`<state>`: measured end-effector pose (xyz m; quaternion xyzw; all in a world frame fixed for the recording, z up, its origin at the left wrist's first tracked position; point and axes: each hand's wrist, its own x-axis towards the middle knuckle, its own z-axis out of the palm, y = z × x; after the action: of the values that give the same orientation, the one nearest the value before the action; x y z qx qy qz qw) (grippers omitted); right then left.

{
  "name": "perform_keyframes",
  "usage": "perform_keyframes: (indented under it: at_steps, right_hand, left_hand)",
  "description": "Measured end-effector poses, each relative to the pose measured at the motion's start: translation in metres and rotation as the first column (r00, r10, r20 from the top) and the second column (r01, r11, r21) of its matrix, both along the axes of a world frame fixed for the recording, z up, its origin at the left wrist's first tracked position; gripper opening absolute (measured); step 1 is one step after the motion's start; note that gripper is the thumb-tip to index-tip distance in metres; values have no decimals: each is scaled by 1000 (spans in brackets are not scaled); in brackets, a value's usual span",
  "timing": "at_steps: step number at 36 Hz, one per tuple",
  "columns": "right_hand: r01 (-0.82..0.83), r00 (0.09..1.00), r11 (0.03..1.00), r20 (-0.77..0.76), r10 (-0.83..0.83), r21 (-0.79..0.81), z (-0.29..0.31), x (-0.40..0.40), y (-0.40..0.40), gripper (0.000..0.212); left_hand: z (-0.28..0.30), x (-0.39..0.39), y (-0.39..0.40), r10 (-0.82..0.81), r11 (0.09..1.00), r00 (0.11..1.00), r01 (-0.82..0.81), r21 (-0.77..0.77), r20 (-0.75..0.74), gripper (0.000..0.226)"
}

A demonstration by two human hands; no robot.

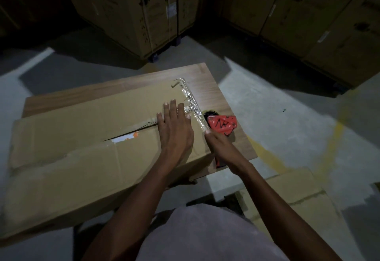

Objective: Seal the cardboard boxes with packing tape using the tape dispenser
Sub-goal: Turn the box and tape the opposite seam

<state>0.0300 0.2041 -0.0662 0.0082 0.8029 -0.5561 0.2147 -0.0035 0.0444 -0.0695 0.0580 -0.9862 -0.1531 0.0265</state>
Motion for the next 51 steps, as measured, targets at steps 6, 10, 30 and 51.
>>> perform_keyframes:
  at_steps: [6, 10, 30, 51]
  right_hand:
    - [78, 955, 993, -291, -51, 84, 3, 3, -18, 32]
    - [61, 956, 992, -293, -26, 112, -1, 1, -19, 32]
    - [-109, 923, 900, -294, 249, 421, 2, -93, -45, 36]
    - [-44, 972, 943, -206, 117, 329, 7, -208, -98, 40]
  left_hand:
    - [0, 0, -2, -16, 1000, 1000, 16, 1, 16, 53]
    - [-5, 1, -3, -3, 1000, 1000, 3, 14, 30, 59]
    - [-8, -6, 2, 29, 998, 997, -25, -56, 71, 60]
    - [-17, -9, -2, 56, 996, 997, -52, -74, 47, 62]
